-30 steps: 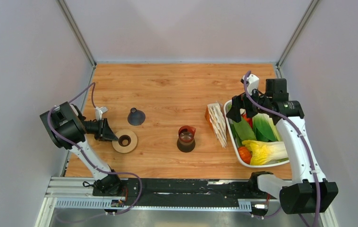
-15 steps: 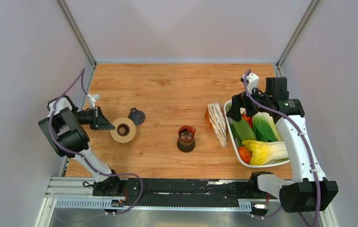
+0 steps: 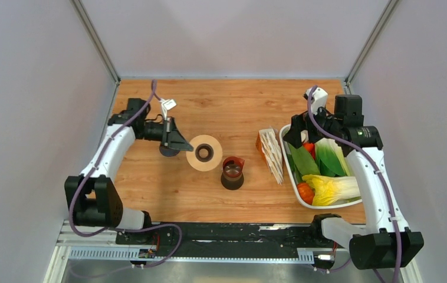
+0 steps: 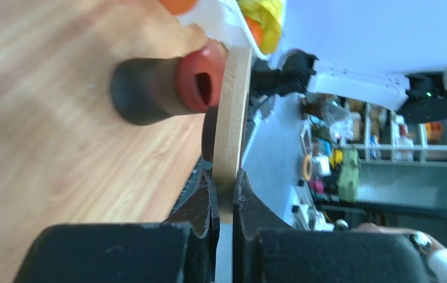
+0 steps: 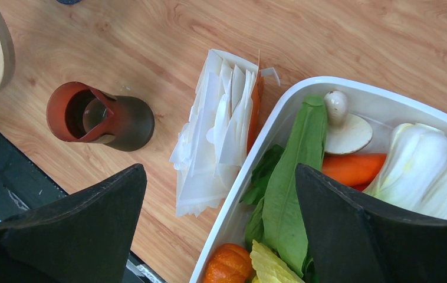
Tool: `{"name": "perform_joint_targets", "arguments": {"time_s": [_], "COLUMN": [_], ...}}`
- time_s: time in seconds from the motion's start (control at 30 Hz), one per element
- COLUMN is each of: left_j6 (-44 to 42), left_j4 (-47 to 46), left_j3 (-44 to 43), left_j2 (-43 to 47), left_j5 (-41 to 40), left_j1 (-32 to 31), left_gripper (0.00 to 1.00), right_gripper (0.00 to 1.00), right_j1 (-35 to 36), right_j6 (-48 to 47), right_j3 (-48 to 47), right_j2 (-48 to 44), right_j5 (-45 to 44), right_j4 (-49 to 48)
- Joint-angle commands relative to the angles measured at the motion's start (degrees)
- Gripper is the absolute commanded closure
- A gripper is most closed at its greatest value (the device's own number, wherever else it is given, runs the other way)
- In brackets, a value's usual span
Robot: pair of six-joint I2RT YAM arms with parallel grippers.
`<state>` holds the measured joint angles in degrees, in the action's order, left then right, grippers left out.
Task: Place the coffee filter in the dripper
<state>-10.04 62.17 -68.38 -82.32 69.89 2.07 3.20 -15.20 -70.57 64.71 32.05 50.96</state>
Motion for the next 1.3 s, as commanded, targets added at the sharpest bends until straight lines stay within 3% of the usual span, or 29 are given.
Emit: {"name": "perform_joint_targets", "arguments": {"time_s": [0.0,0.07,0.17,0.4,1.27], "left_j6": [45.6,55.9,58.8,64.5,54.6], "left_j4": [-40.4,-59.3,-61.7,-68.6,-57.0], "left_j3": [8.5,12.1,12.7,15.8,16.0], "left_j2": [6.9,6.6,4.5,-0.9,-8.6], "left_j5": [1.5,0.8,-0.5,-1.3,-2.9], "left_j1": [-10.2,-14.0,-18.8,-21.0,-23.0], "left_gripper": [1.00,1.00,1.00,1.00,1.00], "right_gripper": [0.00,0.00,0.00,0.00,0.00], "right_j1": [0.2,0.2,0.2,0.3,0.3], "right_j6": [0.0,-0.6,-1.5,-1.9,-4.1], "right_j3": [1.0,0.7,0.2,0.7,2.7], "right_j2": [-3.3,-3.4,-3.4,-4.0,-3.0], "right_j5": [-1.9,-1.7,-0.7,1.1,2.3], "right_j4": [-4.3,-3.7,-2.8,-2.0,-1.9]}}
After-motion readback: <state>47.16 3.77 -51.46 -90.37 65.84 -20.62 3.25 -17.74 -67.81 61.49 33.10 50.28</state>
